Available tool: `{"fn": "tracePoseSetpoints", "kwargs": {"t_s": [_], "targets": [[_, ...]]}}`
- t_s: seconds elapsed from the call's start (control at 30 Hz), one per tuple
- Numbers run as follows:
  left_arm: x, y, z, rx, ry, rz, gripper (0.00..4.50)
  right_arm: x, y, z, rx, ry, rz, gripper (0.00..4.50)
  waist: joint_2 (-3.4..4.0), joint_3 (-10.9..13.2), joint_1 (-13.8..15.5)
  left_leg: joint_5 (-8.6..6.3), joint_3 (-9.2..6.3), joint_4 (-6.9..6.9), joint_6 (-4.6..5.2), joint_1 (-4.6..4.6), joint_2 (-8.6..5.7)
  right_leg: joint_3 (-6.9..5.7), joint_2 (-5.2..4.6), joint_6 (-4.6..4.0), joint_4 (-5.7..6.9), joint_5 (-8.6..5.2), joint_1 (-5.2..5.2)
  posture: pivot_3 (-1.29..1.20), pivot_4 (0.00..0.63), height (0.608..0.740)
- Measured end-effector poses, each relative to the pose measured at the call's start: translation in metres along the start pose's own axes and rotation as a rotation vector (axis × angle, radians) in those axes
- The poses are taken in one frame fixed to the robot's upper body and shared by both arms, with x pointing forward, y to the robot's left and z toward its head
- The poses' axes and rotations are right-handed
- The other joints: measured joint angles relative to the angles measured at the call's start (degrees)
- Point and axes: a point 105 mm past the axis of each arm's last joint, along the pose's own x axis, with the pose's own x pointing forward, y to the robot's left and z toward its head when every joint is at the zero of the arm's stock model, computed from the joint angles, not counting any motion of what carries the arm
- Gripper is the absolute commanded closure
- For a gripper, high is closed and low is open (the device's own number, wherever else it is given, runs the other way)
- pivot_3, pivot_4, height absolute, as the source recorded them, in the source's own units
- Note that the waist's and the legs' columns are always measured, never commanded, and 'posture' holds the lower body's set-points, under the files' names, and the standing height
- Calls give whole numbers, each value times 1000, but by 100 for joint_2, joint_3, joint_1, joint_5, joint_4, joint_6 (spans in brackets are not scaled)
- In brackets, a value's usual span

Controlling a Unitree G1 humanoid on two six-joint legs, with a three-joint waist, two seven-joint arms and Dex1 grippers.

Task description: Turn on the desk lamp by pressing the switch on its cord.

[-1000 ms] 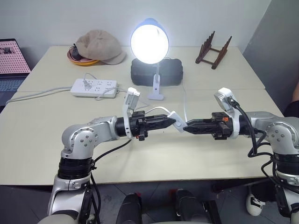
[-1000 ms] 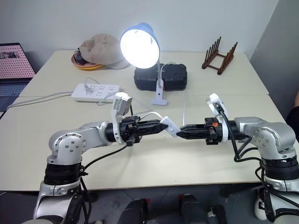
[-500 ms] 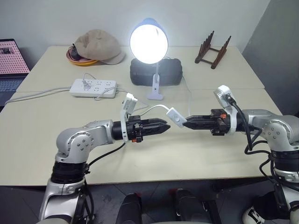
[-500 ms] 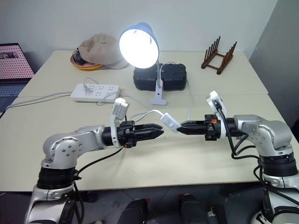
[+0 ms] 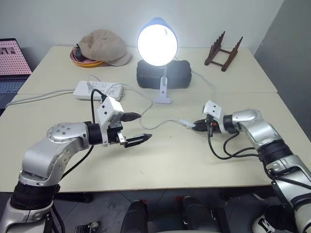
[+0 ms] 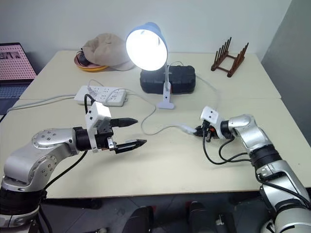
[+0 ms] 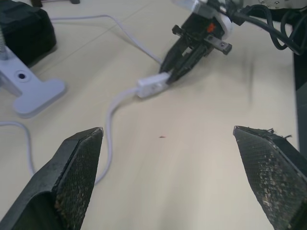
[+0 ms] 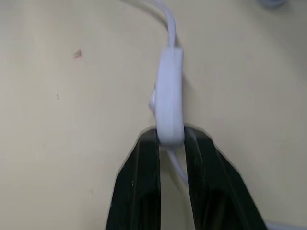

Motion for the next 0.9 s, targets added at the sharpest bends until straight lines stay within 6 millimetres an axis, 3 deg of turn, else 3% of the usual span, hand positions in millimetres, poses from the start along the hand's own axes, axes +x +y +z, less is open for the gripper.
{"fn": "tracePoseSetpoints", "kwargs": {"t_s": [0.1,0.17,0.37,0.63,0.9], "targets": [[-1,3,-2,13,4,16,34,0,0,-1,-30,-1,23,4118,0,0,0,0,-2,-7,0,2,2,-2,2,1,5,1,-2,0,150,740],[-2,3,-5,11,15,23,0,0,2,0,-27,-9,41,3418,0,0,0,0,-3,-8,0,2,3,-2,3,0,13,0,-7,0,150,740],[-3,5,-7,3,34,24,0,-4,10,-4,16,-17,90,2031,1,0,0,0,-3,-4,1,2,2,-2,3,-2,20,-1,-8,0,150,740],[-15,21,1,32,86,-5,0,-52,14,13,14,-61,36,150,2,1,16,0,-4,-5,1,2,1,-3,3,-2,22,-3,-10,0,150,740],[-29,33,-9,52,159,-12,0,-87,34,24,77,-107,-6,15,2,2,7,0,-3,-5,1,2,2,-2,3,-31,25,-20,-14,0,150,740]]}}
